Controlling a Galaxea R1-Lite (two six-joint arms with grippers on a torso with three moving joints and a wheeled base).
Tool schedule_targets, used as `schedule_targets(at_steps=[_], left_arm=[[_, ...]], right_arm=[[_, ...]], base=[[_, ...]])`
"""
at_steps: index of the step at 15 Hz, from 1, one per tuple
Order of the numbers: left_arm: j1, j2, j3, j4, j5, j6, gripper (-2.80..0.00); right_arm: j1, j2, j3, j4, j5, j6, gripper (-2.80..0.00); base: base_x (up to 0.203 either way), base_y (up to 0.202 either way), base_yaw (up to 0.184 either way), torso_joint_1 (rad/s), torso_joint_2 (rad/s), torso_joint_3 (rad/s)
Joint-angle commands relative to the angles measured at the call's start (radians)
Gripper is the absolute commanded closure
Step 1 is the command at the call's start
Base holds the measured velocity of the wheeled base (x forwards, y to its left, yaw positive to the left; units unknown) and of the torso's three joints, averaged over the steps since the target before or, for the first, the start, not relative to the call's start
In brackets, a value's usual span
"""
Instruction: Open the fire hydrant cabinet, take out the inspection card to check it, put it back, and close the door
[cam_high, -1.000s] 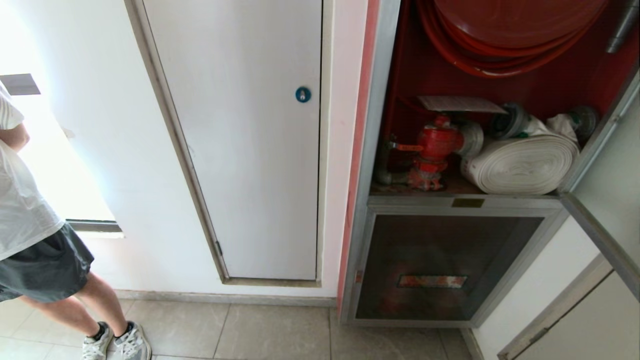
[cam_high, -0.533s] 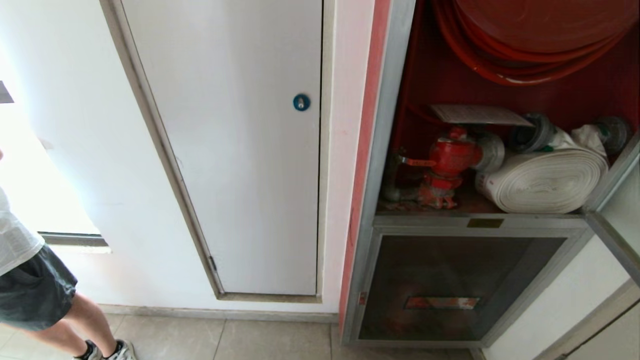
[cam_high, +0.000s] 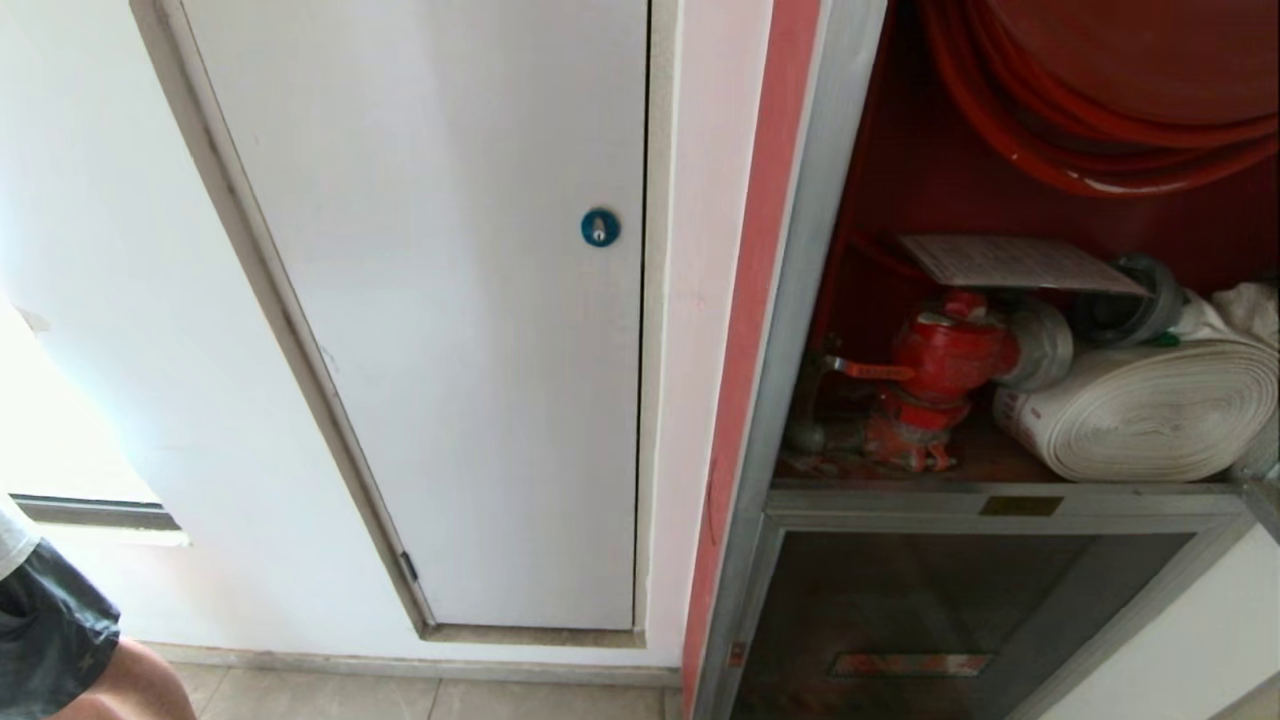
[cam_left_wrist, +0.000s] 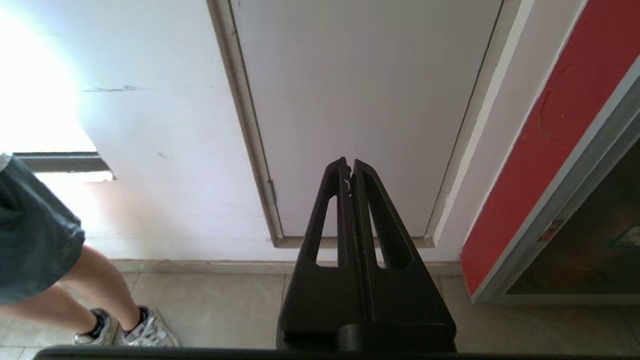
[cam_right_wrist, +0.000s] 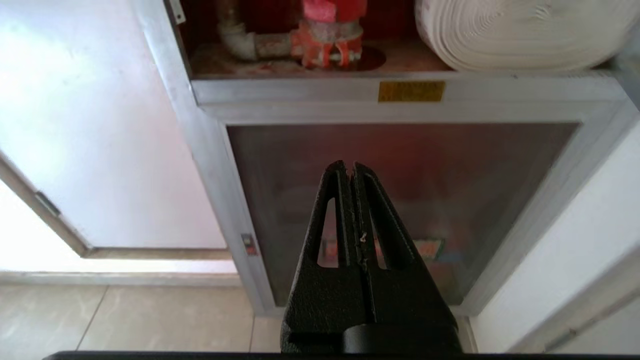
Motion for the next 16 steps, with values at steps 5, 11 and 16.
schedule_targets(at_steps=[5,11,16], left_arm=[[0.000,0.000,0.000,0.000,0.000,-0.002,0.00],[0.000,0.000,0.000,0.000,0.000,-0.002,0.00],[0.000,0.001,0.000,0.000,0.000,-0.002,0.00]], right_arm=[[0.000,0.002,0.000,0.000,0.000,0.000,0.00],[-0.001,0.002,0.002,-0.002,0.000,0.000,0.00],[0.000,0.002,0.000,-0.002,0.000,-0.001,0.00]], base=[[0.197,0.000,-0.001,0.003,0.00,0.001],[0.195,0.000,-0.001,0.005,0.00,0.001],[0.086,0.000,0.001,0.005,0.00,0.001]])
